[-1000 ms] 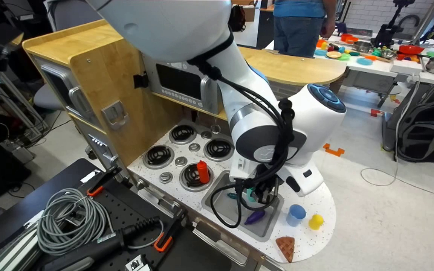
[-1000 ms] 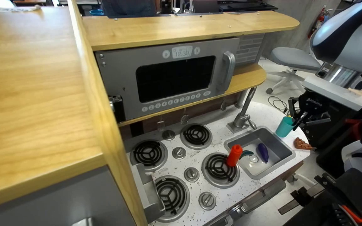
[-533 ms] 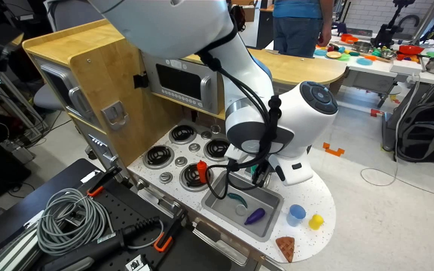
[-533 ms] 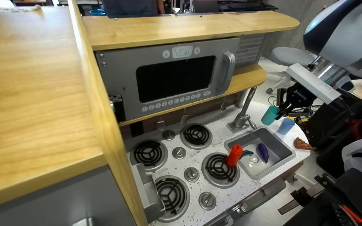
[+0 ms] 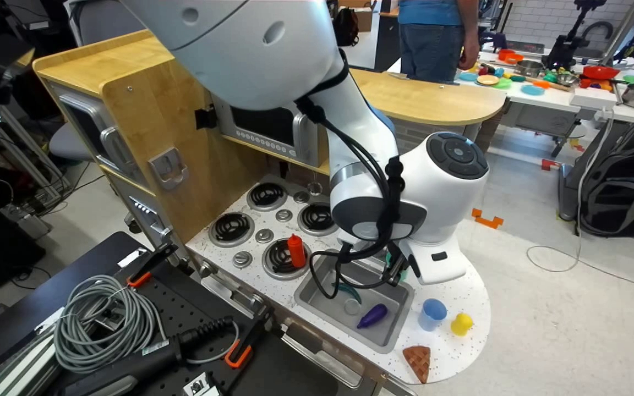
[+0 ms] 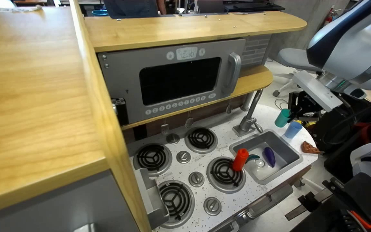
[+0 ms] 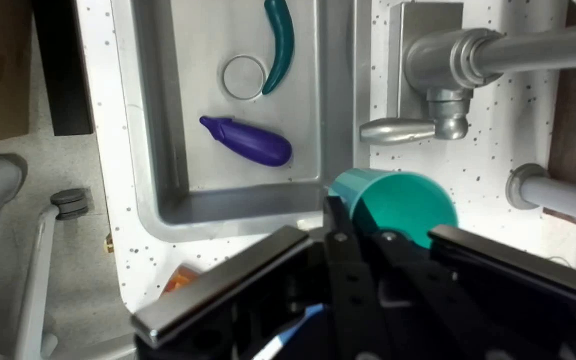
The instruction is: Get the green cup in the sink and put it next to the blue cup on the edge of the sink
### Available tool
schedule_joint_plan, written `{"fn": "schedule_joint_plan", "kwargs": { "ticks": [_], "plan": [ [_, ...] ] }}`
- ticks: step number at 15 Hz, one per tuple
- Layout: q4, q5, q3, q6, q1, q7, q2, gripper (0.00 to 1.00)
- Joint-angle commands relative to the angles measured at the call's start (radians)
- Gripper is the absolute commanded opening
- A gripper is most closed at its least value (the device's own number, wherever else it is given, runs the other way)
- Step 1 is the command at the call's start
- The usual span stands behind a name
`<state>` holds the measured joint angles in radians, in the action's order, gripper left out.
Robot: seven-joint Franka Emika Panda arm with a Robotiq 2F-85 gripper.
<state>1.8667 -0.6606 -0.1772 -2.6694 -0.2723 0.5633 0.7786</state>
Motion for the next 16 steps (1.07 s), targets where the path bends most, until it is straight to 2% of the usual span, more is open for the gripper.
{"fn": "schedule_joint_plan", "kwargs": {
  "ticks": [1,12,16],
  "plan": [
    [-0.038,-0.007,-0.023,-0.043,0.013,0.047,0.038,0.01],
    [-0.092,-0.056,0.022,-0.029,-0.046,0.051,0.122,0.01],
    [-0.062,-0.085,0.042,-0.03,-0.064,0.019,0.081,0.01]
  ]
}}
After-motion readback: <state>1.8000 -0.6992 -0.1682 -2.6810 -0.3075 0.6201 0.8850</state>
